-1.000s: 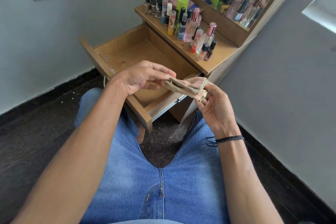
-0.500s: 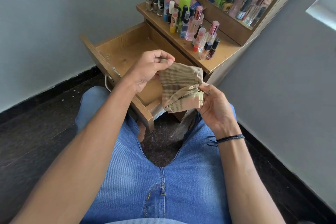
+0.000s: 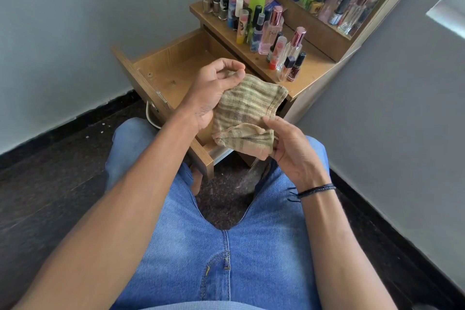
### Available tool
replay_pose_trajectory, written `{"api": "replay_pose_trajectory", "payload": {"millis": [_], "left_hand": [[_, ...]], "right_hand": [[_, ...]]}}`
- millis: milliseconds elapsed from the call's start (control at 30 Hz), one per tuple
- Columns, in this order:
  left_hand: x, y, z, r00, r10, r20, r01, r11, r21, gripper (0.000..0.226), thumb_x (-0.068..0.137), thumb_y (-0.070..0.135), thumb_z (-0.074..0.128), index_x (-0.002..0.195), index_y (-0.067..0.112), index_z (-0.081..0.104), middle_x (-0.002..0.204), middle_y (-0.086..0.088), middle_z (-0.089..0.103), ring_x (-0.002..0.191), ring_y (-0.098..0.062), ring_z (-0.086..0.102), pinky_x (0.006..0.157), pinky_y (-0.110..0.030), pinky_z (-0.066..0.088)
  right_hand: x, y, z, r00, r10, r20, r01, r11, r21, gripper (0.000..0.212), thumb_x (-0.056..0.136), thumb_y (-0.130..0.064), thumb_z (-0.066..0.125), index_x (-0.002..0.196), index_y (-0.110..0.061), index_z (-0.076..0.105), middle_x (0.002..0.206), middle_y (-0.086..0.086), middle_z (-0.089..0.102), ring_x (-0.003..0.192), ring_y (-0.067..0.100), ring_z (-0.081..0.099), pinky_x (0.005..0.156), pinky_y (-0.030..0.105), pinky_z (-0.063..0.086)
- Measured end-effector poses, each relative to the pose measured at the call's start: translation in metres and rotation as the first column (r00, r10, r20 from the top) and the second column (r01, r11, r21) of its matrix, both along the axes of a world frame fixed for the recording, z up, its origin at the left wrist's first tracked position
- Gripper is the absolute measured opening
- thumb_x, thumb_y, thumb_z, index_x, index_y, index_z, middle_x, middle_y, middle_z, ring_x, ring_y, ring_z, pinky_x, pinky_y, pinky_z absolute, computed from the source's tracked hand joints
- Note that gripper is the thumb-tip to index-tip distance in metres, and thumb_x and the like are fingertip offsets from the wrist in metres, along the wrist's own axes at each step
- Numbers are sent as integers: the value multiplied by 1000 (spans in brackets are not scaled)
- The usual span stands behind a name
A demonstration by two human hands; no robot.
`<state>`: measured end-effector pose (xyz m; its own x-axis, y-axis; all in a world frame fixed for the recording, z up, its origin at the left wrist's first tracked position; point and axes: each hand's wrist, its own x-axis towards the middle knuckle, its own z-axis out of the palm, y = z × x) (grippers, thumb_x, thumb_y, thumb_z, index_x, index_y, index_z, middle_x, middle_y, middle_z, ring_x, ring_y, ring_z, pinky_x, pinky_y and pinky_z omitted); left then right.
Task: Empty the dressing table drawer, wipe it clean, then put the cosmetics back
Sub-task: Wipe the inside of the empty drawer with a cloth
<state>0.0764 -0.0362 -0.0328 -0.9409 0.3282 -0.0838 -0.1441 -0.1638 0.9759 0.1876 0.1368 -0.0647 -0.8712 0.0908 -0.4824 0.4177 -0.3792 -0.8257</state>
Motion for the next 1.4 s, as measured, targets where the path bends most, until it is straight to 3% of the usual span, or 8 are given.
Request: {"api": "replay_pose_trajectory", "payload": {"millis": [400, 567, 700, 800, 933, 1100, 1233, 1400], "left_hand": [[6, 0, 15, 999, -33, -25, 37, 987, 154, 12, 93, 6, 70, 103, 11, 64, 90, -2, 69, 88, -14, 66, 82, -30, 55], [7, -1, 17, 999, -49, -22, 52, 979, 197, 12, 93, 5, 69, 102, 11, 64, 94, -6, 69, 92, -20, 66, 86, -34, 56], [8, 1, 17, 998, -57, -24, 60, 978, 197, 11, 93, 5, 69, 102, 10, 64, 95, -6, 68, 93, -21, 65, 88, -35, 56], [7, 1, 16, 999, -34, -25, 38, 980, 195, 12, 93, 6, 70, 102, 10, 64, 95, -7, 69, 93, -21, 65, 87, -35, 56], [2, -4, 14, 1000, 14, -13, -10, 978, 209, 14, 92, 7, 72, 103, 11, 65, 98, -10, 70, 96, -23, 66, 89, -38, 56], [1, -5, 12, 1000, -26, -12, 28, 985, 168, 18, 93, 12, 72, 109, 12, 64, 98, -3, 73, 94, -16, 68, 82, -31, 54], [2, -6, 11, 979, -202, 23, 192, 955, 226, 48, 84, 3, 75, 128, 12, 56, 115, -7, 68, 109, -20, 65, 89, -32, 55], [2, -7, 6, 943, -332, -12, 330, 931, 158, 83, 78, -21, 66, 150, 13, 41, 127, -3, 62, 116, -19, 61, 96, -36, 55]], "right_hand": [[-2, 4, -10, 977, 124, -173, -121, 992, 28, 74, 65, 30, 56, 130, -5, 63, 120, 14, 72, 107, 30, 68, 83, 35, 58], [1, 4, -6, 955, 182, -236, -165, 982, 90, 69, 69, 22, 58, 129, -11, 65, 112, 6, 73, 100, 22, 66, 83, 30, 52], [0, 1, -3, 969, 103, -222, -84, 992, 92, 41, 88, -4, 73, 128, -12, 67, 124, 8, 73, 111, 26, 67, 98, 47, 43], [0, -2, -4, 967, 94, -236, -71, 992, 105, 45, 84, 7, 73, 126, -4, 65, 119, 14, 73, 106, 33, 66, 101, 58, 42], [2, -1, 1, 963, 125, -240, -109, 991, 76, 62, 75, 14, 75, 133, -2, 58, 124, 15, 70, 112, 32, 68, 102, 50, 52], [2, -4, 7, 972, -3, -236, -14, 997, -73, 29, 88, -5, 71, 116, -8, 65, 111, 11, 75, 100, 24, 74, 86, 38, 63], [0, -2, 7, 961, -111, -252, 85, 990, -112, 35, 96, 0, 62, 131, -4, 62, 135, 23, 63, 117, 34, 64, 98, 55, 54], [2, 1, 11, 951, -199, -236, 159, 971, -178, 42, 100, -9, 59, 141, 0, 52, 145, 28, 52, 130, 45, 53, 94, 56, 57]]}}
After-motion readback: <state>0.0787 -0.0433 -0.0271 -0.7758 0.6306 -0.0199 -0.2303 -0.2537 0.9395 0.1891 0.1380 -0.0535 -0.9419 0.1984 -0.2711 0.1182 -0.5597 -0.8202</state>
